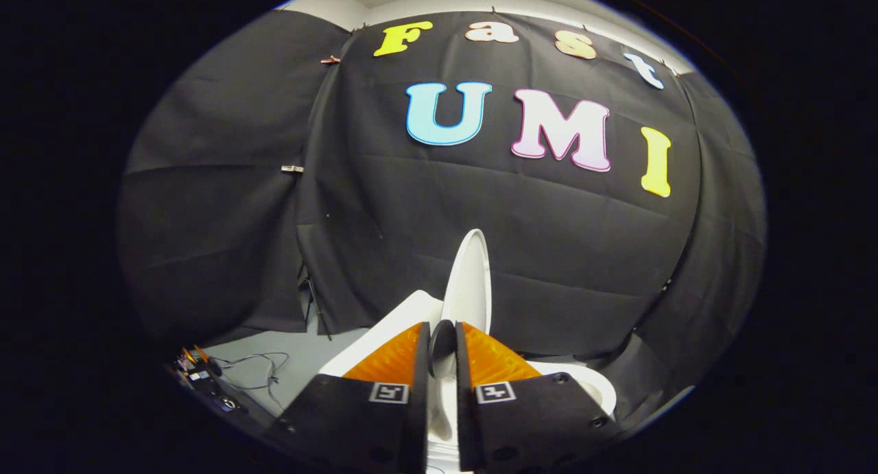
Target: Open the toilet lid.
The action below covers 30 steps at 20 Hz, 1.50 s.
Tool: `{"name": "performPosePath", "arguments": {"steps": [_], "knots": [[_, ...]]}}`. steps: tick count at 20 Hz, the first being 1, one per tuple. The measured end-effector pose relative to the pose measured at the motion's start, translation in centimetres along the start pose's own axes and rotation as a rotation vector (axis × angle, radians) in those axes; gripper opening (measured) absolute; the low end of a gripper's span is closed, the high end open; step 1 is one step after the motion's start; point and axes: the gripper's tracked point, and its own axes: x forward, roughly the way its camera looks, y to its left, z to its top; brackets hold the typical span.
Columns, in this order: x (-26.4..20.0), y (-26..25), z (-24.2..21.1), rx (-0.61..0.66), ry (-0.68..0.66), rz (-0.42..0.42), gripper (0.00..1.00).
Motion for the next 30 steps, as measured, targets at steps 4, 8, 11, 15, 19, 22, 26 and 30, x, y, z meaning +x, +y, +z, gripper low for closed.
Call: {"name": "performPosePath", "arguments": {"steps": [4,8,11,15,19,22,26,30], "knots": [[-1.2,-1.0,0.9,0.032,-0.004,0.022,0.81],[-4.8,-3.2,4.3,0.065,-0.061,0.037,0.99],[-8.1,-6.5,6.8,0.065,-0.111,0.026,0.99],[-13.1,-12.0,9.5,0.084,-0.179,0.012,0.99],[-17.8,-18.2,10.2,0.114,-0.218,-0.020,0.99],[-21.1,-22.9,10.6,0.119,-0.250,-0.068,0.99],[-25.4,-28.0,10.7,0.111,-0.296,-0.130,0.99],[-28.7,-31.1,11.2,0.101,-0.340,-0.152,1.00]]}}
